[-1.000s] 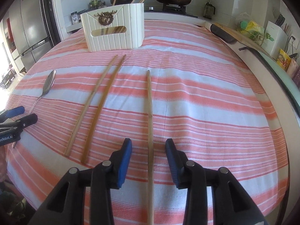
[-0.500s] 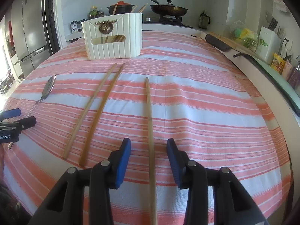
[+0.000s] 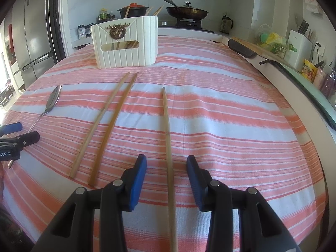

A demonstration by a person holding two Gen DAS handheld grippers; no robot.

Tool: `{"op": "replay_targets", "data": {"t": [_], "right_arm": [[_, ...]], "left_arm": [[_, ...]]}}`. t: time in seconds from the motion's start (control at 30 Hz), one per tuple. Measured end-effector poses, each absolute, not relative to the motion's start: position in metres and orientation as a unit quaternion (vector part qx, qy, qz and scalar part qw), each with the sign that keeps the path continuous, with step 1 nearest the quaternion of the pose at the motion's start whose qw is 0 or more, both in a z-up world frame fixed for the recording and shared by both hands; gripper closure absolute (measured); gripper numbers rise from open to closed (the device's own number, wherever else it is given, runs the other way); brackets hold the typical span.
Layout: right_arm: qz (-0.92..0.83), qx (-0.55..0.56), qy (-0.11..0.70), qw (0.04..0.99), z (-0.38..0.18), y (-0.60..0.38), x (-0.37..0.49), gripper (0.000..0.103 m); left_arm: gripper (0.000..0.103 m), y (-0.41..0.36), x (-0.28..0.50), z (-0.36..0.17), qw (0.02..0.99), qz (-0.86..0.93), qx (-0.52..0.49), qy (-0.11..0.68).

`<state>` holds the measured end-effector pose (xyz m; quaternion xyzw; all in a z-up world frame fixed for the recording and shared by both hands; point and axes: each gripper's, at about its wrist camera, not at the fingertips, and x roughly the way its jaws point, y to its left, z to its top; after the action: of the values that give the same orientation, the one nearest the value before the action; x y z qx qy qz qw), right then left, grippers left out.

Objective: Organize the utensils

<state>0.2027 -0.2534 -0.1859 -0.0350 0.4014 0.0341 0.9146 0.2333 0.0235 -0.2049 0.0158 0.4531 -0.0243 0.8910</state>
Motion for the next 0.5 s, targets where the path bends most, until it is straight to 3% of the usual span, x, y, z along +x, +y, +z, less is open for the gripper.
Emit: {"op": "replay_targets", "data": {"t": [0.5], "right_arm": [[0.117,-0.067,0.525,0.84,-0.175,-0.262,0.252,0.061]], "left_arm": [[0.001,0.027,0.276,-0.197,0.851,-0.111,0.038,0.511]]}}
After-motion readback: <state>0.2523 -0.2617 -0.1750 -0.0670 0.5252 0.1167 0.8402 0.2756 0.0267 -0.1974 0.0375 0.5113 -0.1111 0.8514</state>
